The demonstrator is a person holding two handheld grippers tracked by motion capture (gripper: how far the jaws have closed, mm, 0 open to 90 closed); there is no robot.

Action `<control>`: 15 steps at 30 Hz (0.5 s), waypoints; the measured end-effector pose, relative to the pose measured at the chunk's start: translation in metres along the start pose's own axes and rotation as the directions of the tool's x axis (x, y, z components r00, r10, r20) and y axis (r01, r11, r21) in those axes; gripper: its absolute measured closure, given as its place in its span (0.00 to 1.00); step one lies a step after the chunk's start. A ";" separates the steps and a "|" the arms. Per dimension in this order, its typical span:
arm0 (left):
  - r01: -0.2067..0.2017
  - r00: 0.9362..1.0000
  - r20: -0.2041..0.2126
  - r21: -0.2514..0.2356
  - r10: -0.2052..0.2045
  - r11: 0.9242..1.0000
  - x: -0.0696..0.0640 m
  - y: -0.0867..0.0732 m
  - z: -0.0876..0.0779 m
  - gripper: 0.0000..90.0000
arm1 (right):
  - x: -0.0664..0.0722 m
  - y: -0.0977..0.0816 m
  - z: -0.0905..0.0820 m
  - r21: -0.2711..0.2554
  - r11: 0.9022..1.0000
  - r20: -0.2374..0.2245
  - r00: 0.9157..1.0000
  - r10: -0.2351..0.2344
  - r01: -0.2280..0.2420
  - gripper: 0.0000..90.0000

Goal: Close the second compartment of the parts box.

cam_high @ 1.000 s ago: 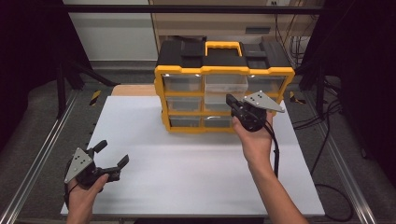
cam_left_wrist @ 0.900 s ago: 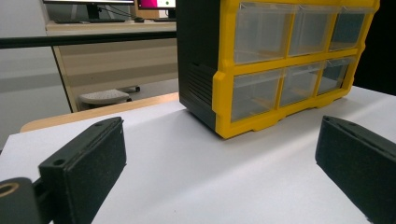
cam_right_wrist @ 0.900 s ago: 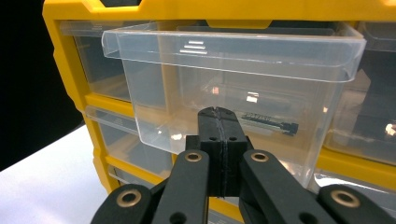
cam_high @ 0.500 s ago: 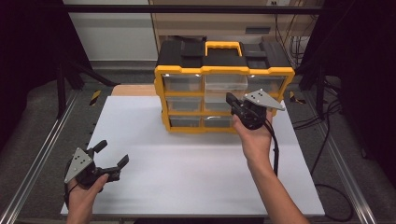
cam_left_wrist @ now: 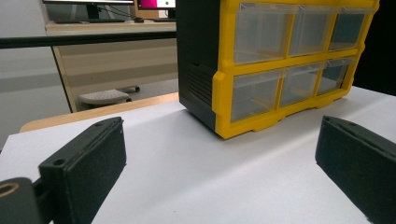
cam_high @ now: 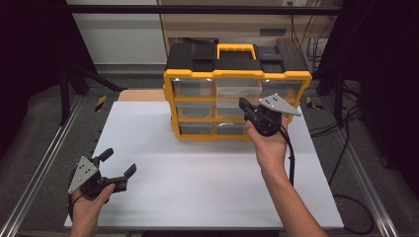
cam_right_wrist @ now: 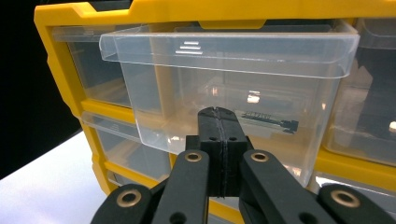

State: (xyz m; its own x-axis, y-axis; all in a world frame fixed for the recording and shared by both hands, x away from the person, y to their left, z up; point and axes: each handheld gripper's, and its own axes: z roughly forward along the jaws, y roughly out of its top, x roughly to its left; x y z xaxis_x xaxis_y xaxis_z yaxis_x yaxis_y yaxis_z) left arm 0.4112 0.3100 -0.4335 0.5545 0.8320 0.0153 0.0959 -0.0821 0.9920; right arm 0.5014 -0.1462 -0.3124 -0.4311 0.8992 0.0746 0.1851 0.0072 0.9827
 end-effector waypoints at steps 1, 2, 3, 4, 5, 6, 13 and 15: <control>0.000 1.000 0.000 0.000 0.000 1.000 0.000 0.000 0.000 0.02 | 0.000 0.000 0.000 0.001 1.000 0.000 1.000 -0.001 0.001 1.00; 0.001 1.000 0.000 0.000 -0.001 1.000 0.000 0.000 0.000 0.02 | 0.000 0.000 0.001 0.003 1.000 -0.001 1.000 -0.002 0.002 1.00; 0.000 1.000 -0.001 0.000 0.000 1.000 0.000 0.000 0.000 0.02 | 0.000 0.001 0.001 0.002 1.000 0.000 1.000 -0.004 0.004 1.00; 0.001 1.000 -0.001 -0.001 -0.001 1.000 0.000 0.000 0.000 0.02 | 0.000 0.001 0.001 0.002 1.000 0.001 1.000 -0.003 0.003 1.00; 0.001 1.000 -0.001 -0.001 -0.001 1.000 0.000 0.000 0.000 0.02 | -0.001 0.001 0.002 0.003 1.000 0.002 1.000 -0.004 0.004 1.00; 0.001 1.000 -0.001 -0.001 -0.001 1.000 0.000 0.000 0.000 0.02 | -0.001 0.001 0.002 0.004 1.000 0.003 1.000 -0.003 0.003 1.00; 0.002 1.000 -0.001 -0.002 -0.002 1.000 0.000 0.000 0.000 0.02 | -0.001 0.001 0.003 0.004 1.000 0.005 1.000 -0.004 0.004 1.00; 0.002 1.000 -0.001 -0.002 -0.002 1.000 0.000 0.000 0.000 0.02 | -0.001 0.002 0.004 0.004 1.000 0.006 1.000 -0.005 0.005 1.00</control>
State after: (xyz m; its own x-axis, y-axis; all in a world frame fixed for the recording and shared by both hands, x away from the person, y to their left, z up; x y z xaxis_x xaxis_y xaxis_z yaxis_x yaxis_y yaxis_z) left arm 0.4110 0.3104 -0.4333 0.5532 0.8329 0.0139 0.0954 -0.0798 0.9922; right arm 0.5054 -0.1455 -0.3116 -0.4263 0.9020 0.0689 0.1862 0.0129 0.9824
